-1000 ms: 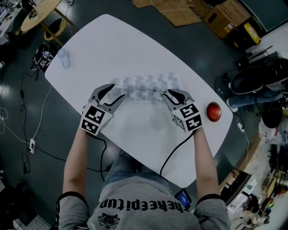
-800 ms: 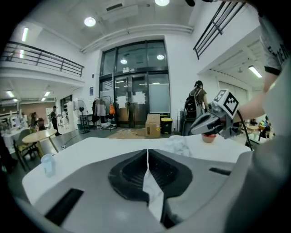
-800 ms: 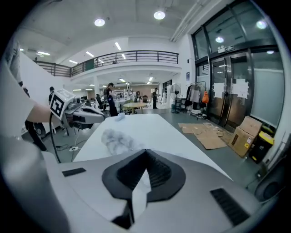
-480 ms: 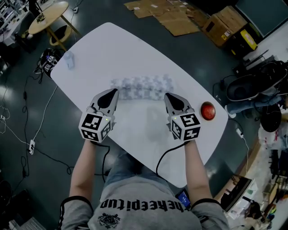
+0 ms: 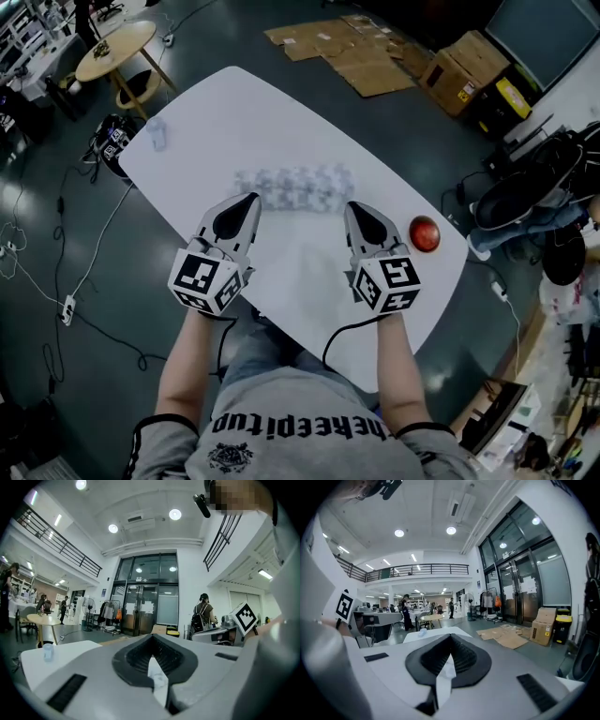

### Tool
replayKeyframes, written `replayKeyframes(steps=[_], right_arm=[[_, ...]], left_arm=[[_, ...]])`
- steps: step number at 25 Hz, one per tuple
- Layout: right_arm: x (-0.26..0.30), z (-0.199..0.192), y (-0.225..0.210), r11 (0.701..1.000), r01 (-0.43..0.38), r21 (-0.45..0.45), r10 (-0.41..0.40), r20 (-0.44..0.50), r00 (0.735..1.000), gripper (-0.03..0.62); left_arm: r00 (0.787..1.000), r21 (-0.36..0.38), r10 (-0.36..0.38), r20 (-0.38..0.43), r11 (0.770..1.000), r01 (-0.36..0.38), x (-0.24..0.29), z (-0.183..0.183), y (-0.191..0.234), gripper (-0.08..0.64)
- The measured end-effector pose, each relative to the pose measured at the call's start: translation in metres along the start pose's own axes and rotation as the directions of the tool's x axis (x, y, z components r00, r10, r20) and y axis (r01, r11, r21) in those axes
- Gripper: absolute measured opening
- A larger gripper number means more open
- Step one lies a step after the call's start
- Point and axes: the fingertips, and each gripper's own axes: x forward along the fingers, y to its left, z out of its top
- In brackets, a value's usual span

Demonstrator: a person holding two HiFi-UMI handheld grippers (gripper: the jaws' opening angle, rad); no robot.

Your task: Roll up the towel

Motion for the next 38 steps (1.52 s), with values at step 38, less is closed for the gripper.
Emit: replayKeyframes(steps=[38], right_arm=[[-0.194,0.101,0.018,0.98,0.172,-0.099,-0.122,0.384,0.915,0.002]], left_arm=[[0.937,0.055,0.141,0.32,0.985,-0.167,-0.109,0.118,-0.125,0.005]])
